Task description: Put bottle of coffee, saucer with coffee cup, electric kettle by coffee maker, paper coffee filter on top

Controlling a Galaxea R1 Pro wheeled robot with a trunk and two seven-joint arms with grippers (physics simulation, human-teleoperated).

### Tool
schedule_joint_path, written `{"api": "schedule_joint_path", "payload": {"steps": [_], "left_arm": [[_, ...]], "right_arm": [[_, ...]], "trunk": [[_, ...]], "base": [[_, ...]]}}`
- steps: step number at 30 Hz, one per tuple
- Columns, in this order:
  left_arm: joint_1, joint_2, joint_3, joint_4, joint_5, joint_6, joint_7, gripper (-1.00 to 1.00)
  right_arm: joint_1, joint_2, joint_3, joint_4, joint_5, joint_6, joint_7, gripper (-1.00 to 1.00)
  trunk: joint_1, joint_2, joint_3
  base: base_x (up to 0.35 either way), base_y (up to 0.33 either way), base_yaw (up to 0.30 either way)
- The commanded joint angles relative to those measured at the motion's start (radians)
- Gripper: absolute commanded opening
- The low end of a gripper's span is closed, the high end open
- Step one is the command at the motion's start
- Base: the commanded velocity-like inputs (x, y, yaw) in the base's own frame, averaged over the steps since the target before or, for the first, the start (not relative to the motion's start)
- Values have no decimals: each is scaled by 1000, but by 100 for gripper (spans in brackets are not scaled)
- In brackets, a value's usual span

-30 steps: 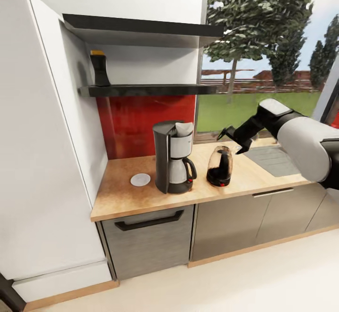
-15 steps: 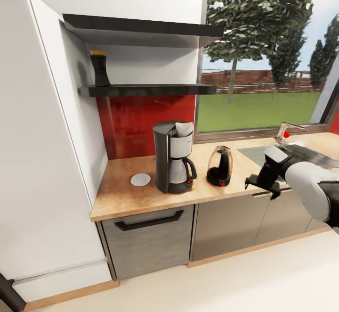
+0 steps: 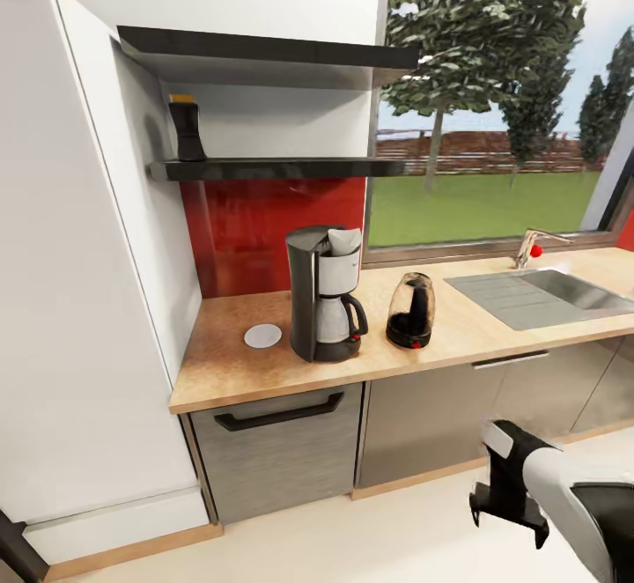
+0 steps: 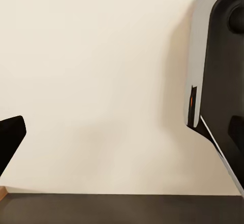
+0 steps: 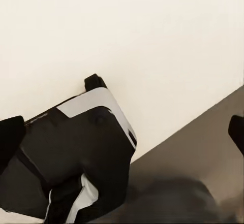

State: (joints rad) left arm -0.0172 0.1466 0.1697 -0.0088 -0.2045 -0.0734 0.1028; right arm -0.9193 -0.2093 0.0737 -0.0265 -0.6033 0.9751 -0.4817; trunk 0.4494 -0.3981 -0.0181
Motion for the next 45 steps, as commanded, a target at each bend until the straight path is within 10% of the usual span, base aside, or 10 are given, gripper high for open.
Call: {"api": "schedule_joint_path", "payload": {"steps": [1, 10, 17, 24, 36, 45], "left_arm": [[-1, 0, 8, 2, -11, -4, 3, 100], [-1, -9, 13, -1, -12, 0, 4, 100], [-1, -10, 16, -3, -11, 1, 6, 100], [-1, -10, 15, -2, -10, 1, 6, 100], [-4, -11, 31, -10, 22, -18, 8, 100], [-7, -14, 32, -63, 148, -83, 6, 100]], "right_arm": [[22, 4, 12, -2, -5, -15, 22, 100], [244, 40, 12, -1, 99, -292, 366, 100], [315, 33, 13, 0, 401, -443, 699, 100], [359, 104, 12, 0, 739, -657, 757, 100], [429, 148, 9, 0, 794, -789, 757, 100], [440, 148, 8, 0, 793, -817, 756, 100]], "trunk": [[1, -2, -2], [1, -2, -2], [1, -2, -2], [1, -2, -2], [1, -2, -2], [1, -2, -2]], "base": [[0, 0, 0], [0, 0, 0], [0, 0, 0], [0, 0, 0], [0, 0, 0], [0, 0, 0]]}}
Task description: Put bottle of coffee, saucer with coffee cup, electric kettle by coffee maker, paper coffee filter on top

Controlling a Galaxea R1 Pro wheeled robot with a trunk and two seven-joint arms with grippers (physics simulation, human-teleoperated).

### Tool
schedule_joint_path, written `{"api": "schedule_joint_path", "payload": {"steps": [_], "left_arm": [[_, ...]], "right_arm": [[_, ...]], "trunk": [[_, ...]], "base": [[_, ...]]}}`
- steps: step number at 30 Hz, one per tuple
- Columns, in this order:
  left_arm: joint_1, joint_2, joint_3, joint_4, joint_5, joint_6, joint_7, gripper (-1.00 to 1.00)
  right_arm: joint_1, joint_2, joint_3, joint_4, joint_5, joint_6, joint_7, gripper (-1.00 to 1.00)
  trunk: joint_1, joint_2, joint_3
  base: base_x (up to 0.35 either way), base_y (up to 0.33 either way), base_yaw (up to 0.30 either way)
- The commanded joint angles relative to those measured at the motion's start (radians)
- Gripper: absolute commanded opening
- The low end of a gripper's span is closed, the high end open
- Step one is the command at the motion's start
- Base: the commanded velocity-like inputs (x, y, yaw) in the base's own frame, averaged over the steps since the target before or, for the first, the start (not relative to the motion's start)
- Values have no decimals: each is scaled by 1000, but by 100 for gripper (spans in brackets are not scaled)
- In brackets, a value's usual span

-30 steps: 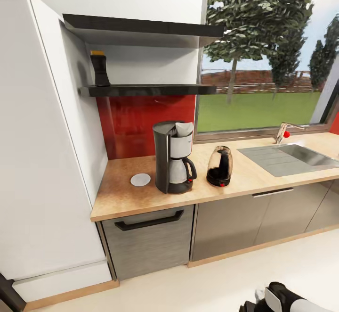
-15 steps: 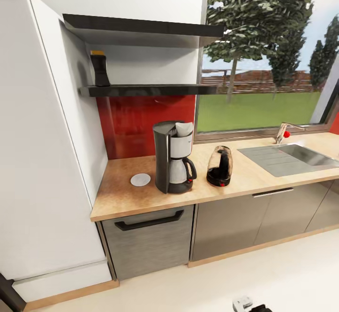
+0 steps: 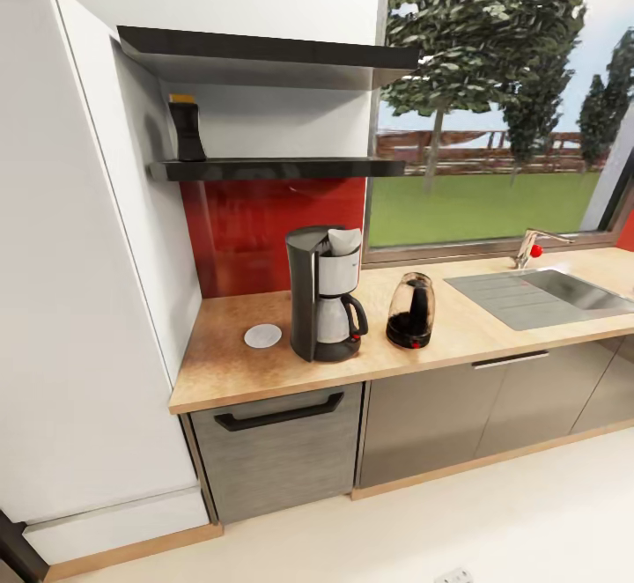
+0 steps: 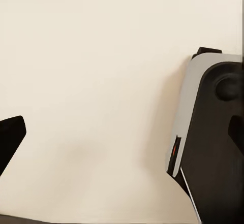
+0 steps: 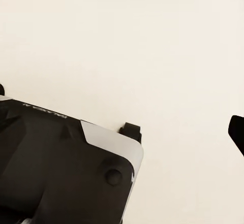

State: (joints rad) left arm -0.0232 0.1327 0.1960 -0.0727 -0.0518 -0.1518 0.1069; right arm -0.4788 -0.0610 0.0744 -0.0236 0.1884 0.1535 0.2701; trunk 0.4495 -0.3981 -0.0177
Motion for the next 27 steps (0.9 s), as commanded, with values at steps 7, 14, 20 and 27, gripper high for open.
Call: {"api": "schedule_joint_path", "payload": {"steps": [7, 14, 20, 27], "left_arm": [[0, -5, 6, -1, 11, -37, -5, 100], [0, -7, 5, -2, 11, -44, -9, 100], [0, -8, 5, -2, 12, -70, -10, 100], [0, -17, 5, -5, 12, -79, -10, 100]], "right_arm": [[0, 0, 7, -2, 2, 5, 3, 100], [0, -6, 6, -2, 2, 4, 4, 100], [15, -4, 5, -2, 2, 3, 3, 100], [23, -1, 5, -2, 0, 3, 3, 100]], "trunk": [[1, -2, -2], [1, -2, -2], [1, -2, -2], [1, -2, -2]], "base": [[0, 0, 0], [0, 0, 50], [0, -3, 240], [90, -170, 271]]}}
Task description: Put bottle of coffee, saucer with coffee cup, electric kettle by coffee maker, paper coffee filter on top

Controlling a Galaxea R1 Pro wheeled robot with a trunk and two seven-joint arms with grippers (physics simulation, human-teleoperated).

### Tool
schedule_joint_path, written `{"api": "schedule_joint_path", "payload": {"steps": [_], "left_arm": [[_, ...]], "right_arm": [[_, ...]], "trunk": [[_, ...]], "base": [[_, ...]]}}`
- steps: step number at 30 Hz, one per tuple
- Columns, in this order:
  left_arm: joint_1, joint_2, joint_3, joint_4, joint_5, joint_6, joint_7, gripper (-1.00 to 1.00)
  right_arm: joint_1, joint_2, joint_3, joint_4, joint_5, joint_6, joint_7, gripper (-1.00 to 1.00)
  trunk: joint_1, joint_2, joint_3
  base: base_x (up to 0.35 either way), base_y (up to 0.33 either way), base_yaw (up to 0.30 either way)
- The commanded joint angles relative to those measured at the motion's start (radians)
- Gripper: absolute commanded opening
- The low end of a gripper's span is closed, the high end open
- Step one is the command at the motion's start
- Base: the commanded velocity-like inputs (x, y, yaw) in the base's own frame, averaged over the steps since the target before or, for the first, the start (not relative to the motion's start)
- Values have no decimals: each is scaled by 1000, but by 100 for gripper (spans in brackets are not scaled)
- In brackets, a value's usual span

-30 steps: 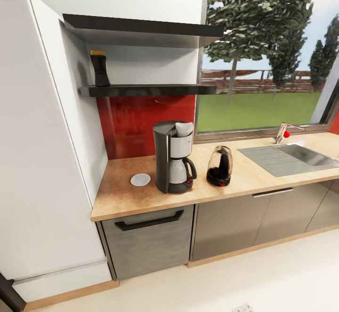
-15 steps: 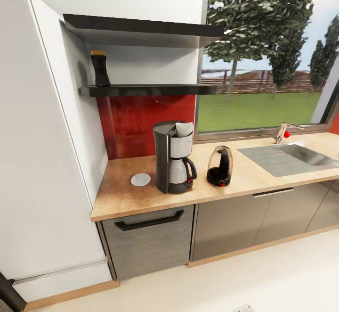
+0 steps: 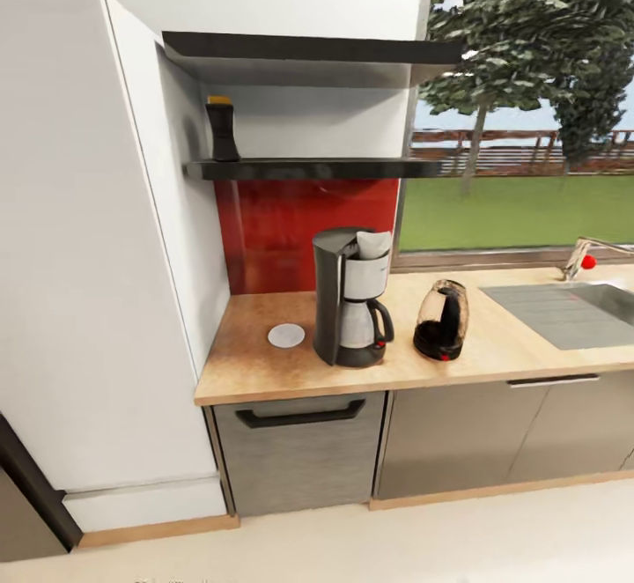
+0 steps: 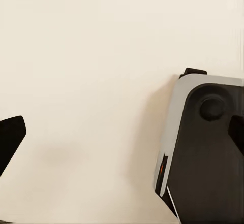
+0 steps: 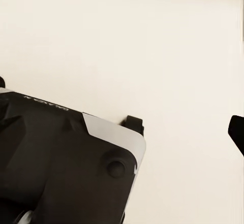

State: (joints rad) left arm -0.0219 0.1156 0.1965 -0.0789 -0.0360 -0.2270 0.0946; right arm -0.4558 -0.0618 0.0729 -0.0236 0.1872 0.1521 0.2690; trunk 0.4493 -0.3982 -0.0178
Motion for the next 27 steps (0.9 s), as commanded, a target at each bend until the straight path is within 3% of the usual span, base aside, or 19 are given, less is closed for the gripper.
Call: {"api": "schedule_joint_path", "payload": {"steps": [1, 10, 23, 27], "left_arm": [[-1, -1, 4, 1, -4, -5, 2, 100], [-1, -9, 4, -8, -4, -10, 2, 100], [-2, -17, 3, -13, -4, -11, 2, 100], [-6, -17, 3, -13, -4, -11, 2, 100]], "right_arm": [[0, -1, 7, -3, 2, 4, 4, 100], [2, -1, 7, -3, 1, 4, 4, 100], [6, 9, 10, -4, 4, 5, 4, 100], [5, 22, 9, -5, 2, 5, 4, 100]], "trunk": [[1, -2, -2], [1, -2, 2], [1, -2, 2], [1, -2, 2]], "base": [[133, -233, 273], [9, -261, 238], [-6, -270, 17], [-19, -196, 0]]}}
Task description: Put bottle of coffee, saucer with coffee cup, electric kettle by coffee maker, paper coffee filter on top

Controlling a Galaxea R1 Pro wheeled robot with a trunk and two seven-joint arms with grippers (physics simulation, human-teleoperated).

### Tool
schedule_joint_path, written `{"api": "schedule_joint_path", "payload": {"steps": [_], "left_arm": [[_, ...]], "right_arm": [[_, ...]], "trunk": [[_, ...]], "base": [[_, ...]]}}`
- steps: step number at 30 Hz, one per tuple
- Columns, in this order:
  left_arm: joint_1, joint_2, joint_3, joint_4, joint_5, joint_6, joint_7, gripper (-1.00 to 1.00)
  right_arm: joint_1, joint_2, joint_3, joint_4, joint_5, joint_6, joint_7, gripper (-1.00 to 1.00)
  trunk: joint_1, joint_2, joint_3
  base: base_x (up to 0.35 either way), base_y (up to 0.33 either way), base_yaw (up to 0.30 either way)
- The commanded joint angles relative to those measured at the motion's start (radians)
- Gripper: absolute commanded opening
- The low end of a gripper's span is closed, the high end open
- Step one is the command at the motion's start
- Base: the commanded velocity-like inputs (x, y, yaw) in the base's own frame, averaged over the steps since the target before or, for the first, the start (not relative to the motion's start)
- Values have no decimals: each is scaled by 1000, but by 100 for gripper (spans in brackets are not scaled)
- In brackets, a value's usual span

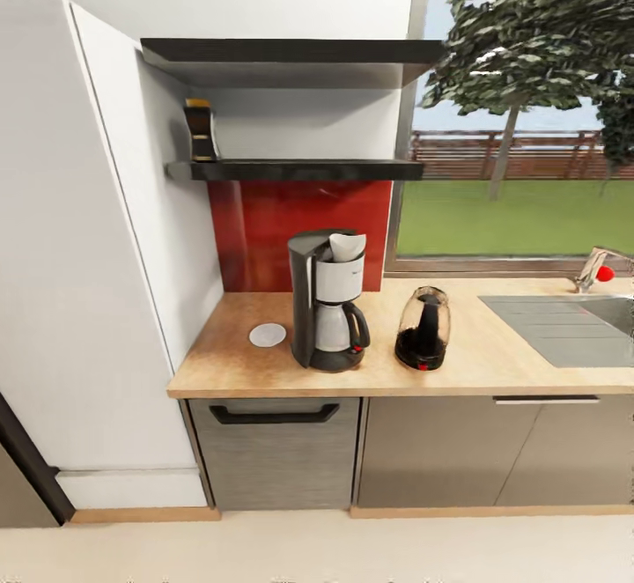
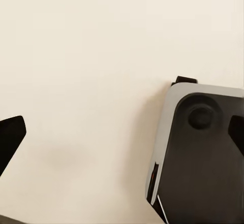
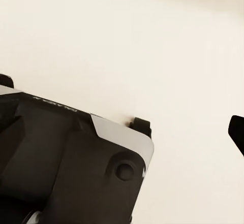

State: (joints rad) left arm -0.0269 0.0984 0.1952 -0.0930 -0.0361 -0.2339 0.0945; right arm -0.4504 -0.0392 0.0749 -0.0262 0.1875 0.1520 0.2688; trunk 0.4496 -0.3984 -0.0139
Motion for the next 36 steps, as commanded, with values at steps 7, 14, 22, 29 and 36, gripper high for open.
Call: {"api": "schedule_joint_path", "payload": {"steps": [7, 14, 22, 29, 36], "left_arm": [[-3, 0, 3, 1, -4, -2, 2, 100], [-6, 7, -1, 0, -6, -3, 2, 100], [-10, 25, -3, -162, -8, -4, 2, 100], [-29, 22, -1, -372, -6, -4, 2, 100], [-103, 11, -8, -571, -6, -4, 1, 100]], "right_arm": [[1, 20, 6, -3, 1, 6, 4, 100], [1, 20, 3, -4, 1, 5, 4, 100], [0, 22, 0, -6, 0, 6, 4, 100], [0, 21, 0, -6, 1, -6, 4, 100], [0, 19, 2, -2, 2, -102, 3, 100]], "trunk": [[0, -2, -1], [0, -2, -1], [0, -2, -1], [0, -2, -1], [0, -2, -1]], "base": [[-189, -34, 0], [-34, -2, 0], [-1, 0, 0], [0, 0, 0], [0, 0, 0]]}}
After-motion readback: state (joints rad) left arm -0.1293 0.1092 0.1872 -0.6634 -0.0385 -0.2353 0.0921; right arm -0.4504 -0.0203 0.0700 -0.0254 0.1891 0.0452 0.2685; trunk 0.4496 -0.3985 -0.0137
